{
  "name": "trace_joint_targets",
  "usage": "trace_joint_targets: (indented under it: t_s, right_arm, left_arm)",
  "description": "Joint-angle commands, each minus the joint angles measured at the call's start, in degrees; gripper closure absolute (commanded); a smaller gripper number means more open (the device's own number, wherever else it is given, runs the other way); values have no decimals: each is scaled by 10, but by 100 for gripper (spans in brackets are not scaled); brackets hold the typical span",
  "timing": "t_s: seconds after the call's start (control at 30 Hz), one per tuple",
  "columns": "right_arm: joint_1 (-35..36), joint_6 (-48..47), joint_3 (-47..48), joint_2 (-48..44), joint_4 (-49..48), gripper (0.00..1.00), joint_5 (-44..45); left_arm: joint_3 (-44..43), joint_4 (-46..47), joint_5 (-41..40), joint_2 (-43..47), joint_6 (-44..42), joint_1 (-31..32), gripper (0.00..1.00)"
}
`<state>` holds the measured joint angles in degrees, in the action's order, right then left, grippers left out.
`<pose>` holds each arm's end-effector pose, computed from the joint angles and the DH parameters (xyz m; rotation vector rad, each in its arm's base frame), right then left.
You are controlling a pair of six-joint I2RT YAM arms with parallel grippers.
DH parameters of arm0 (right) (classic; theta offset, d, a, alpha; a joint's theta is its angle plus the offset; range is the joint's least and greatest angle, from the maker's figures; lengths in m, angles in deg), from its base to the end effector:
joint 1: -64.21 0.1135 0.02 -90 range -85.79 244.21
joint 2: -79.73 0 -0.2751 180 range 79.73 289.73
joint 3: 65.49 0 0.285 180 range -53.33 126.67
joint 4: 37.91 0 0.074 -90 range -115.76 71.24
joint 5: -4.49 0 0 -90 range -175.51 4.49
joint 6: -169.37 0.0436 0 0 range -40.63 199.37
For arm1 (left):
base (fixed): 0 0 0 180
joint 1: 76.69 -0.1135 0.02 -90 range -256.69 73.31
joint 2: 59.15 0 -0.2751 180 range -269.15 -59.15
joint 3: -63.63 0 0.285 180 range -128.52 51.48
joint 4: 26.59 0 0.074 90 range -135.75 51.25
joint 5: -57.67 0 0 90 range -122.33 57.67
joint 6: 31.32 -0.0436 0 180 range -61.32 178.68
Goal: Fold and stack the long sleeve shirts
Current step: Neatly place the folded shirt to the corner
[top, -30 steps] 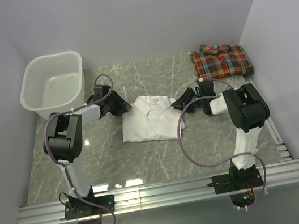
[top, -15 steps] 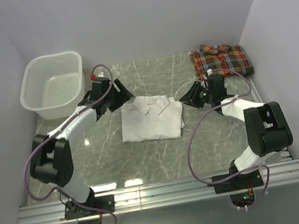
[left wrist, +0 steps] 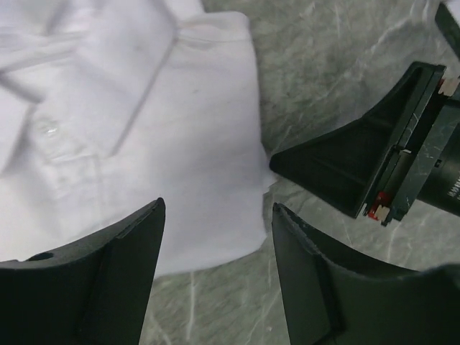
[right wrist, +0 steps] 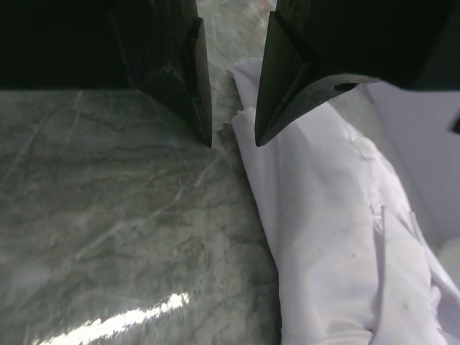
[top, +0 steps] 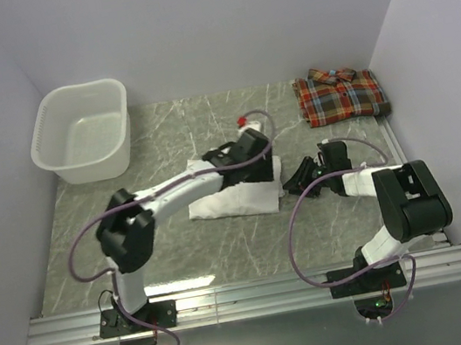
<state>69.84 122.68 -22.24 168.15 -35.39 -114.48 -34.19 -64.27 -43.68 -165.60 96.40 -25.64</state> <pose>0.2854 0.0494 0.1034 0.5698 2.4423 0.9868 0.2960 -0.3526 0.2502 0.1849 2.4120 -0.5061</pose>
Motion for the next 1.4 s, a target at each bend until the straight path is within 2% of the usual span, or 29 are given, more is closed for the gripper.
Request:
trace_joint_targets:
  t_s: [0.0,0.13,0.33,0.9,1.07,1.17,1.23,1.33,1.37]
  right_arm:
    - [-2,13,-14,13,-43,62,-15]
    - [-3,14,-24,31,-61,62,-37]
    - [-2,20,-34,47,-85,63,-47]
    - [-1,20,-37,63,-94,65,-56]
    - [-1,20,-37,62,-94,66,-55]
    - [-2,24,-39,62,-99,71,-60]
    - [-1,24,-41,59,-101,74,-62]
    - [-1,23,-41,54,-99,83,-68]
    - [-2,23,-42,53,-98,88,-71]
  left_arm:
    - [-79,-50,-66,-56,-36,31,33]
    - [-163,-71,-82,-135,-49,36,35]
    - [-228,-80,-101,-198,-57,37,37]
    - [-272,-67,-83,-256,-45,37,41]
    - [-275,-56,-71,-275,-41,38,46]
    - [-278,-58,-86,-283,-40,38,52]
    - [-287,-60,-96,-291,-40,37,63]
    - [-296,-63,-108,-292,-41,37,81]
    - [-296,-60,-111,-292,-40,37,87]
